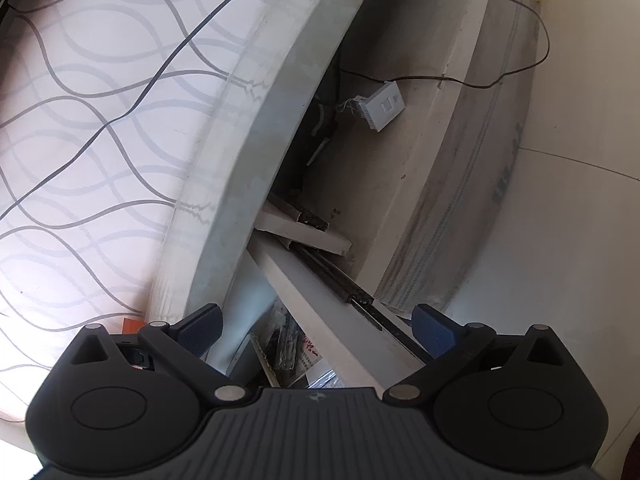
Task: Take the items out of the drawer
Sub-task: 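Lower the open left gripper into the drawer toward the amber phone case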
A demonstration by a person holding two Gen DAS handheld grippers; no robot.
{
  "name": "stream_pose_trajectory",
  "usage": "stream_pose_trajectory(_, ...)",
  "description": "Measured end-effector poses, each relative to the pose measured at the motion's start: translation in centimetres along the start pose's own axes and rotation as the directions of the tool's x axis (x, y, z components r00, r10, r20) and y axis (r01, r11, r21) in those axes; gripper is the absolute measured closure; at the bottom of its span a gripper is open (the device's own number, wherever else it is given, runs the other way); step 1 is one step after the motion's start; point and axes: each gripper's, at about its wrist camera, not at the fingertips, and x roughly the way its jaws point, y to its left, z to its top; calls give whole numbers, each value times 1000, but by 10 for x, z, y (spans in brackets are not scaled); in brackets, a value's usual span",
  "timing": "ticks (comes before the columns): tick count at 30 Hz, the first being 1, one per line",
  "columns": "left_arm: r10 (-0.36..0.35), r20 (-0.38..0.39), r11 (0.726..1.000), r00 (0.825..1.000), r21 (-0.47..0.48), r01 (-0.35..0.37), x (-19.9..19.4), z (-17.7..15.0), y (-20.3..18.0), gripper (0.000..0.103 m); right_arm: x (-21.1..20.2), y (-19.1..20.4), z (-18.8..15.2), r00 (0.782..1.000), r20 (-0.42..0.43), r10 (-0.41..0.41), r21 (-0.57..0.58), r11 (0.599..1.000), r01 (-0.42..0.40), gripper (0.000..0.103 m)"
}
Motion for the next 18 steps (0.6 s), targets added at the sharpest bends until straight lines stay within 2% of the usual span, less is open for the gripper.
stream_pose_trajectory(6,-53,-17,998,998,41,54,2,-3,-10,8,5,3,-3,1000,-19,-1,-9,1000,1,0)
stream_pose_trajectory(9,-123,-27,990,992,66,125,4,-2,-19,10,6,3,-3,1000,-20,-2,-15,1000,1,0)
stream_pose_trajectory(11,-177,7,978,984,117,175,-1,-3,-28,10,6,3,-3,1000,-21,-4,-13,1000,4,0)
stream_pose_trajectory(12,-181,30,975,983,138,176,-4,-3,-32,9,6,2,-2,1000,-20,-6,-11,1000,6,0)
stream_pose_trajectory(14,-158,51,980,986,133,150,-3,0,-34,8,6,1,-2,1000,-16,-9,-6,1000,9,0)
stream_pose_trajectory(18,-74,37,997,997,-37,75,4,2,-10,9,6,0,-1,1000,-16,-8,-3,1000,8,0)
